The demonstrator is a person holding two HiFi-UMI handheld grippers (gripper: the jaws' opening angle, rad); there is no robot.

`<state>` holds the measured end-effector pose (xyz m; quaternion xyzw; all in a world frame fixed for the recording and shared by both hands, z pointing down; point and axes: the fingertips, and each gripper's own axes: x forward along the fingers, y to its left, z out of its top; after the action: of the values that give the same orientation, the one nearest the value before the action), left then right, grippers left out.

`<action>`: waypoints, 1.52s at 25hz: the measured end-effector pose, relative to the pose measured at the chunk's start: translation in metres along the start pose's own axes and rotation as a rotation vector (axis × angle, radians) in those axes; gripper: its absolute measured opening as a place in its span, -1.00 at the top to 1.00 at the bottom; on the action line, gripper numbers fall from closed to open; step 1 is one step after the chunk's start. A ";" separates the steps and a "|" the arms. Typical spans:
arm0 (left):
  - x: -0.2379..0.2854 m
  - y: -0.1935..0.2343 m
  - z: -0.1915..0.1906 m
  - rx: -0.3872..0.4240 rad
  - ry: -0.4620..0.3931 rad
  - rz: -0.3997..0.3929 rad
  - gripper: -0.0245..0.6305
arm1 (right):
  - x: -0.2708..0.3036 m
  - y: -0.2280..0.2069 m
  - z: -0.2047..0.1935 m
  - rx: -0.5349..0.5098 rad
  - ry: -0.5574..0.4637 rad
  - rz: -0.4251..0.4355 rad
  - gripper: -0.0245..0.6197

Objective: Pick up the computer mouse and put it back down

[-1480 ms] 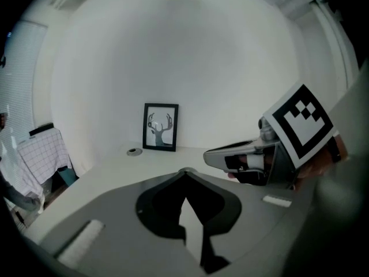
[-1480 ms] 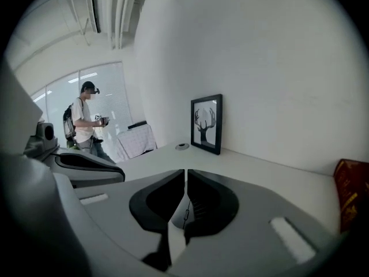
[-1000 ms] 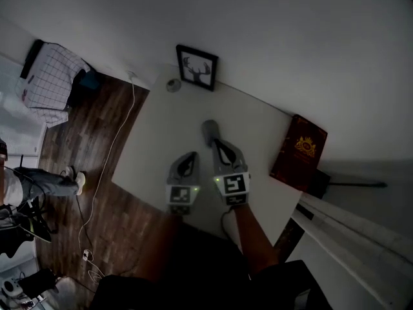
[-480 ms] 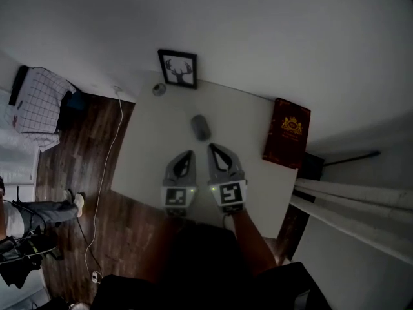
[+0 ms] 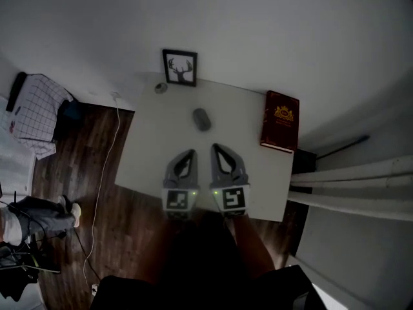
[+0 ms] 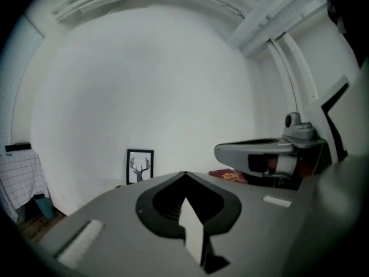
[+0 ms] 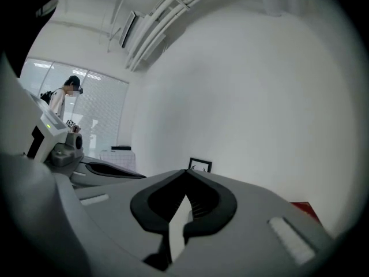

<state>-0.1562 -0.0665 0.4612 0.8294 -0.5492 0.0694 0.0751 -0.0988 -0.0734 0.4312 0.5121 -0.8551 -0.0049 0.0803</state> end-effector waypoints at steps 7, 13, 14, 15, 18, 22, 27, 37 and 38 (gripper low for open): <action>-0.056 -0.024 0.020 0.006 -0.079 -0.056 0.93 | -0.062 0.023 0.018 -0.011 -0.051 -0.076 0.89; -0.077 -0.056 0.037 0.033 -0.122 -0.083 0.93 | -0.102 0.017 0.036 -0.032 -0.098 -0.109 0.89; -0.079 -0.060 0.041 0.035 -0.128 -0.083 0.93 | -0.107 0.015 0.040 -0.037 -0.109 -0.107 0.89; -0.079 -0.065 0.045 0.040 -0.135 -0.081 0.93 | -0.111 0.012 0.043 -0.041 -0.113 -0.102 0.89; -0.074 -0.083 0.058 0.050 -0.157 -0.076 0.93 | -0.120 0.001 0.052 -0.047 -0.121 -0.081 0.89; -0.073 -0.112 0.070 0.038 -0.173 -0.074 0.93 | -0.140 -0.019 0.061 -0.065 -0.140 -0.072 0.89; -0.065 -0.140 0.077 0.042 -0.181 -0.078 0.93 | -0.162 -0.046 0.068 -0.049 -0.177 -0.086 0.89; -0.066 -0.172 0.098 0.061 -0.207 -0.121 0.93 | -0.180 -0.066 0.079 -0.063 -0.212 -0.108 0.90; -0.066 -0.173 0.099 0.060 -0.209 -0.121 0.93 | -0.180 -0.066 0.080 -0.060 -0.222 -0.110 0.90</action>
<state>-0.0191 0.0401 0.3431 0.8657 -0.5005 -0.0055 -0.0036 0.0306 0.0476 0.3222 0.5520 -0.8289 -0.0913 0.0001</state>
